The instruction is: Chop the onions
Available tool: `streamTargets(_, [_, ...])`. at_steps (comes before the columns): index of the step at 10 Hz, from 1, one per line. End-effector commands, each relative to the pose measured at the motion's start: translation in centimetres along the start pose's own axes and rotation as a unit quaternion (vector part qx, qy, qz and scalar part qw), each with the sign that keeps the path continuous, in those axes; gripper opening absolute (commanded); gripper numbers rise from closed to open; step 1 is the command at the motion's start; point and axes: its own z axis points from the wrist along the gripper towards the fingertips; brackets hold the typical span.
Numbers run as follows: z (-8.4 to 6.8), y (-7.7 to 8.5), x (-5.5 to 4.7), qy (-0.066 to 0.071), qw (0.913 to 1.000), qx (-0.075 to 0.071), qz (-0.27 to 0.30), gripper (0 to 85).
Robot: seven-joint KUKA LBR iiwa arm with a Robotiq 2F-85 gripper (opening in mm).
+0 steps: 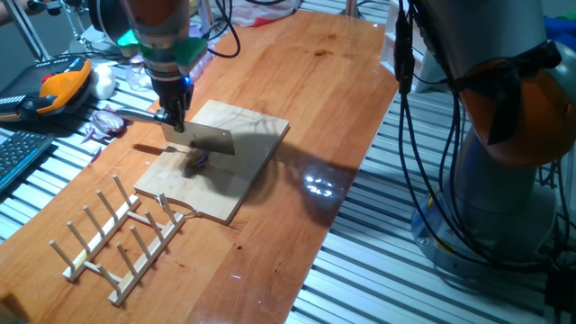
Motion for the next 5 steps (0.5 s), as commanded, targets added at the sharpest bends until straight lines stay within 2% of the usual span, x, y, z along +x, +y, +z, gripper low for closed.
streamTargets(1, [0.34, -0.05, -0.04, -0.008, 1.0000, 0.002, 0.000, 0.0])
streamTargets(2, [0.72, -0.11, -0.12, -0.013, 0.9999, 0.008, -0.002, 0.0])
streamTargets(5, [1.07, -0.23, -0.03, -0.016, 0.9998, 0.008, -0.004, 0.0])
